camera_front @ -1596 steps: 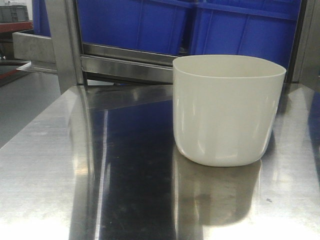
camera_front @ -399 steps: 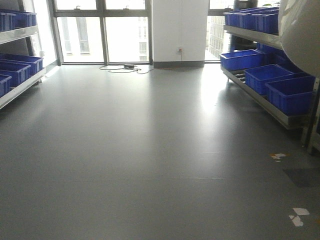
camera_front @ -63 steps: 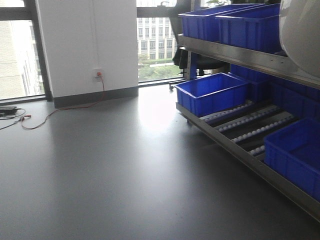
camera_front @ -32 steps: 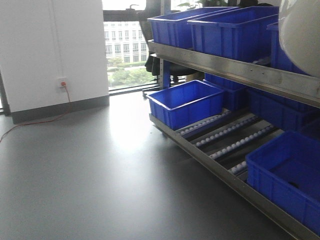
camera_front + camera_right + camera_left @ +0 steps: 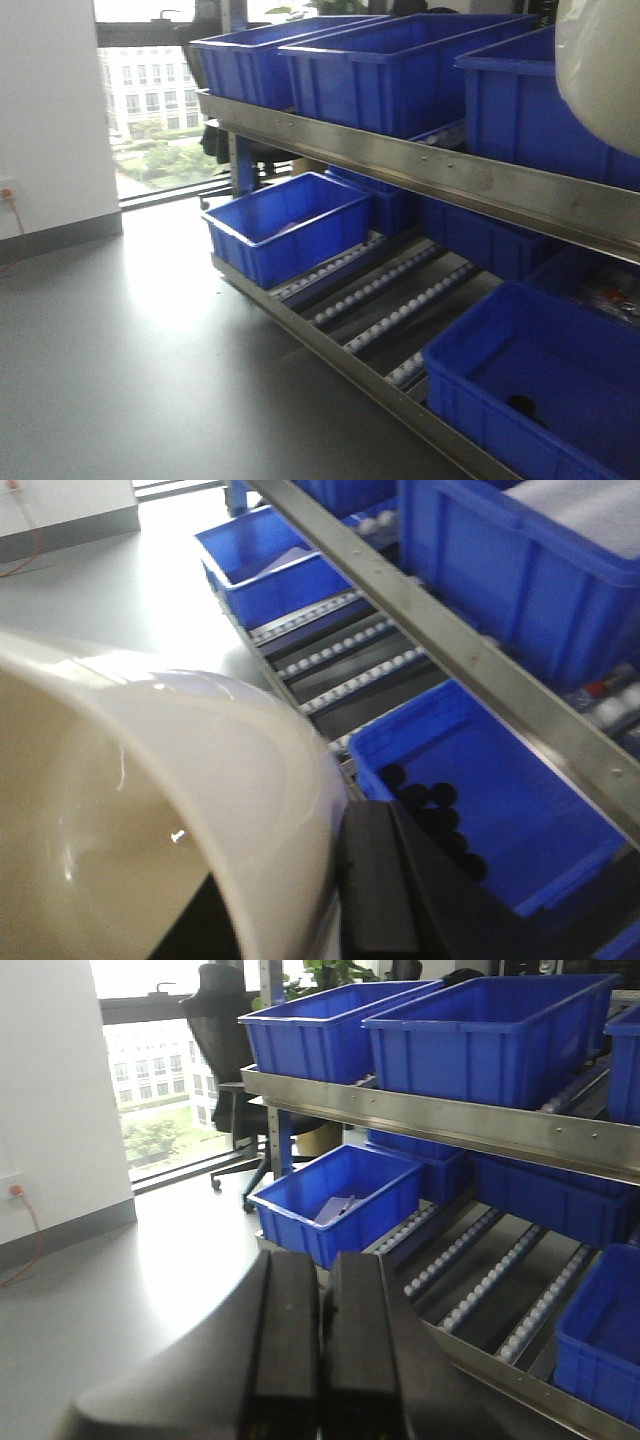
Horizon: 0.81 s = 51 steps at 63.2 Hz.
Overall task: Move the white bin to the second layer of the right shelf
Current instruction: 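Approach the roller shelf rack and stop facing its second layer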
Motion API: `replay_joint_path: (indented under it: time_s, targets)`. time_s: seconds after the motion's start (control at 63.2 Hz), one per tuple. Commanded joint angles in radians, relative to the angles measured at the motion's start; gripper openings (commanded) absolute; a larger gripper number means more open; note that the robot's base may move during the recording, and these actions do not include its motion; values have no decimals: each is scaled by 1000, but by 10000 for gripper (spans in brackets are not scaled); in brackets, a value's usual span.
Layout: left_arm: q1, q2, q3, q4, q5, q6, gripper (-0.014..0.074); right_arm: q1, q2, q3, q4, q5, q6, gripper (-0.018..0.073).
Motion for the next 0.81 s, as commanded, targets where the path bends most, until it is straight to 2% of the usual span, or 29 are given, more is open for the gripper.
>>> replay_joint_path:
  time_s: [0.0, 0.791]
  targets:
    - [-6, -14, 37, -5, -84, -4, 85, -4, -3, -34, 2, -102, -2, 57]
    - [-6, -14, 37, -5, -84, -4, 85, -4, -3, -34, 2, -102, -2, 57]
